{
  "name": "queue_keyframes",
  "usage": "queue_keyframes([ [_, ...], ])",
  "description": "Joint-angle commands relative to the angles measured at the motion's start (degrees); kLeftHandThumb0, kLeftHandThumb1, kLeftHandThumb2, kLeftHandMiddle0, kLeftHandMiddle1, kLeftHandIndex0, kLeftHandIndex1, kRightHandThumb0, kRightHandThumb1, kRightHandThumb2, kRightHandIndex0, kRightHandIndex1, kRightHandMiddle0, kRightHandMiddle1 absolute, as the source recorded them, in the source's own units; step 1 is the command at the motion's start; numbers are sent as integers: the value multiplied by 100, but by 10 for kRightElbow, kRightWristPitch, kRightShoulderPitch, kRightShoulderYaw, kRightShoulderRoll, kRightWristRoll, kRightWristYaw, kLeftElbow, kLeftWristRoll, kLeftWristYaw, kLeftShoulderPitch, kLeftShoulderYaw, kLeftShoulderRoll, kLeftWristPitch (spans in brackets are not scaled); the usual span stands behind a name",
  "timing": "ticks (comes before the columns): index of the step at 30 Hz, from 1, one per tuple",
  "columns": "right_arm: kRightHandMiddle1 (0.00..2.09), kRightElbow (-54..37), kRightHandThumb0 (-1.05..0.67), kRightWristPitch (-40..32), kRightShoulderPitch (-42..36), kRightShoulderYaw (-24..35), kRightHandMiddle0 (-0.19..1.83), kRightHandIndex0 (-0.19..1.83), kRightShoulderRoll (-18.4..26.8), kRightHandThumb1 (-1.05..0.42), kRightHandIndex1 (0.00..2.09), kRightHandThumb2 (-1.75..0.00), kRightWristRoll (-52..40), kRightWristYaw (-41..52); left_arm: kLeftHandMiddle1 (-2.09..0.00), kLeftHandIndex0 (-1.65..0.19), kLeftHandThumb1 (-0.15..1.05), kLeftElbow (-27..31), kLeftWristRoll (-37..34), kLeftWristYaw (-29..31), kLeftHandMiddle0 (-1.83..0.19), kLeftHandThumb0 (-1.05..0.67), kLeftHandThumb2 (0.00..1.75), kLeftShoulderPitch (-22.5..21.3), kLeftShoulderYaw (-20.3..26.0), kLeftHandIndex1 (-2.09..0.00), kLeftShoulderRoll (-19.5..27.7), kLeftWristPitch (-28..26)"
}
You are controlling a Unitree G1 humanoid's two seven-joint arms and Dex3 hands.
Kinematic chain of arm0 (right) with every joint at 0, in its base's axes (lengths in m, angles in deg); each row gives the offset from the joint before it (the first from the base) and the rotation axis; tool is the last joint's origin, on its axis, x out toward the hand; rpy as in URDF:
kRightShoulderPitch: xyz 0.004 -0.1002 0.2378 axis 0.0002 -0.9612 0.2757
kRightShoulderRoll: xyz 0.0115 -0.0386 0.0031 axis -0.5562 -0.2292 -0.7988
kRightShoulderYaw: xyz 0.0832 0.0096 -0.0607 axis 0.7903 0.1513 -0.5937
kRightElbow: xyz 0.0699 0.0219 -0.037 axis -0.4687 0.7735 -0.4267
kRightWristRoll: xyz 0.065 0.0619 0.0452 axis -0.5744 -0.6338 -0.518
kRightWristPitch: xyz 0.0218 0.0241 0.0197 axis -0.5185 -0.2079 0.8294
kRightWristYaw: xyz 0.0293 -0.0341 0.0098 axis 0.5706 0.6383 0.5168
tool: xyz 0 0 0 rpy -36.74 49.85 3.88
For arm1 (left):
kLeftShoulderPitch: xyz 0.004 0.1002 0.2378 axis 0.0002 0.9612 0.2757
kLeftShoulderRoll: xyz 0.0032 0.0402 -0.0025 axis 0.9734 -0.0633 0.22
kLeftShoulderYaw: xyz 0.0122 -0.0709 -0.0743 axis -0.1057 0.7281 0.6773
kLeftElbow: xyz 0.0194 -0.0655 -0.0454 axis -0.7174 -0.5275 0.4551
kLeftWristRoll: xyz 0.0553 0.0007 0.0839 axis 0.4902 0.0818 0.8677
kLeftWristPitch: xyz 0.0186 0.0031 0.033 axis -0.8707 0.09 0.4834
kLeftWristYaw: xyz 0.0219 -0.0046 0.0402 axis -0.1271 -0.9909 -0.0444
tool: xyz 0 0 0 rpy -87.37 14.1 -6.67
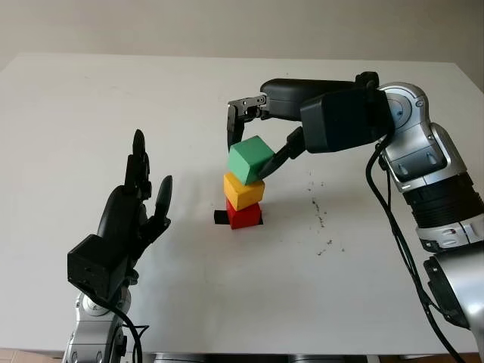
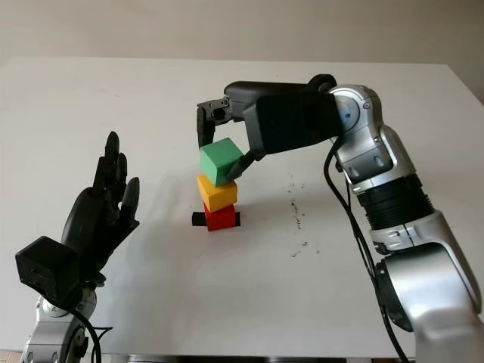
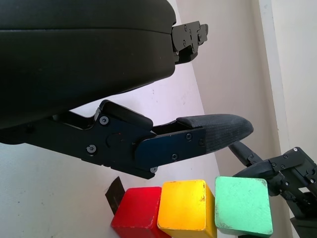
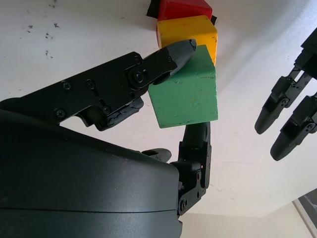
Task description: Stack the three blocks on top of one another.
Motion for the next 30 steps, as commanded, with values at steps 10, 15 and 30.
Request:
queue_keyframes([
  [10, 161, -15, -47, -4, -1, 2, 32, 38, -8, -97, 6, -5, -8, -2, 0, 19, 105, 3, 3, -6, 19, -83, 61, 10, -2, 0, -7, 2],
  [15, 160, -16, -47, -4, -1, -2, 33, 38, -9, -97, 6, -5, -3, -2, 0, 19, 105, 1, 4, -5, 19, -83, 61, 11, -2, 0, -5, 6],
  [30, 163, 1, -47, 8, -2, -8, 33, 36, -14, -97, 5, -5, -1, -5, 0, 19, 105, 5, 7, -7, 19, -83, 61, 16, -2, 0, -9, 8],
])
